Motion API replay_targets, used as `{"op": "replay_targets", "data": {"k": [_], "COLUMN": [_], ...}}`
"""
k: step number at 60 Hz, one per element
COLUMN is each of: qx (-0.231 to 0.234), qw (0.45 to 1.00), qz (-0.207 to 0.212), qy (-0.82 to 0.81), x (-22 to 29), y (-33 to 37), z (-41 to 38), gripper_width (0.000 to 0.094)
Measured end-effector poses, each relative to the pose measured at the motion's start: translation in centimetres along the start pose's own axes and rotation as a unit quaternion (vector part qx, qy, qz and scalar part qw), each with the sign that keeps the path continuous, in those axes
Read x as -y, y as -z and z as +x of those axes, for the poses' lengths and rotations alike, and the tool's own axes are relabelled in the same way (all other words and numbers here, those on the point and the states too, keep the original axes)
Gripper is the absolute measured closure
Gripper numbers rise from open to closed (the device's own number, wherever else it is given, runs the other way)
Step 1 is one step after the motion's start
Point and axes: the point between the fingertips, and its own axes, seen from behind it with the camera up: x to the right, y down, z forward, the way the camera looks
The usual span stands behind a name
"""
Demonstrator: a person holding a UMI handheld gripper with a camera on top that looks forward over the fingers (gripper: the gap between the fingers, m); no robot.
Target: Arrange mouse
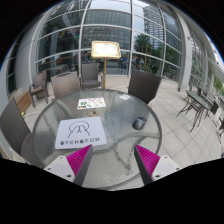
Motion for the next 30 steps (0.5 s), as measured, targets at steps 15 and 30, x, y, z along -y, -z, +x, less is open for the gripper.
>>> {"op": "replay_targets", "data": {"k": [15,30], "qx": [0.0,0.016], "qw": [0.998,0.994], "qz": [-0.07,-0.106], "qy": [0.0,0.006], "x": [-7.4,-5.5], "y": [-6.3,-16.3], "z": [6.7,14.3], "gripper_width": [0.0099,0.0121]}}
